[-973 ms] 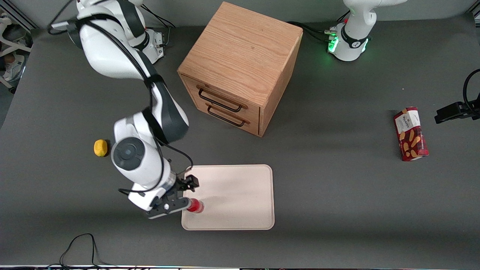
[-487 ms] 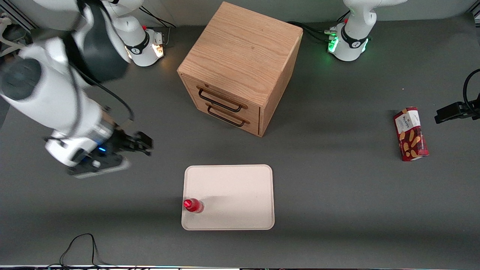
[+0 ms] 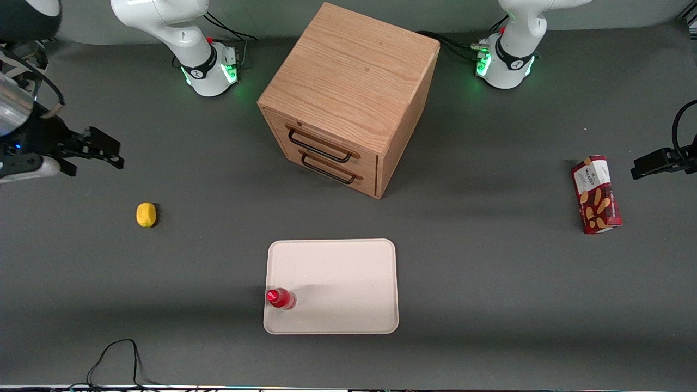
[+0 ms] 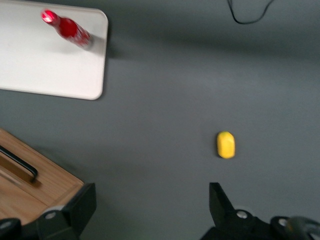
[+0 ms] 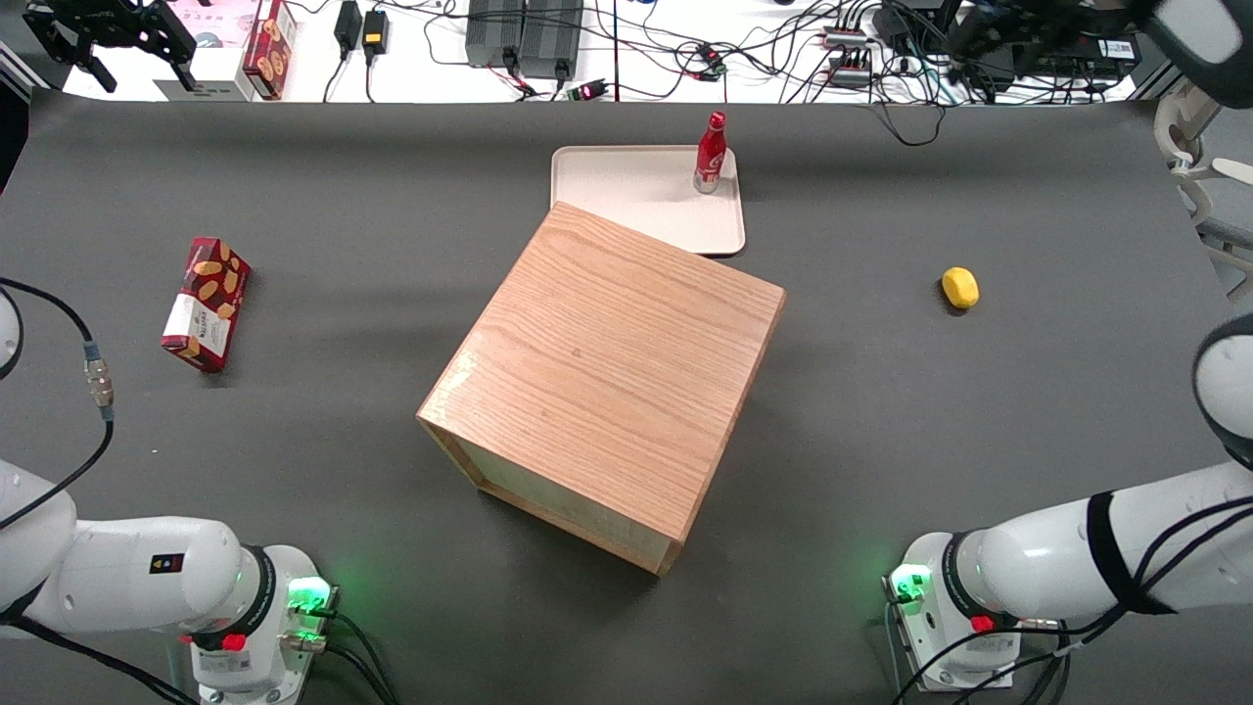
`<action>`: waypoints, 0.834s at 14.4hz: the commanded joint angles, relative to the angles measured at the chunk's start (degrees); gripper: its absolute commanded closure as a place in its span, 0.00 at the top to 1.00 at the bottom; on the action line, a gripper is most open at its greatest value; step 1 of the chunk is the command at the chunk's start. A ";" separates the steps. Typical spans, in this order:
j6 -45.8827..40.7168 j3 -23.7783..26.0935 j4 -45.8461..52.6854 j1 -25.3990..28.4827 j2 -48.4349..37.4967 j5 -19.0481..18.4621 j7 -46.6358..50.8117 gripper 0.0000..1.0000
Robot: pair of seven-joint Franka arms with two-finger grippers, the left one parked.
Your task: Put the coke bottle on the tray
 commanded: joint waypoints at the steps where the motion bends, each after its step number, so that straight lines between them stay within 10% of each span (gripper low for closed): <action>1: 1.61 3.02 -3.48 -5.85 -1.92 -0.32 -3.43 1.00; 12: -3.38 1.62 3.35 -5.94 0.53 -0.76 -3.60 1.00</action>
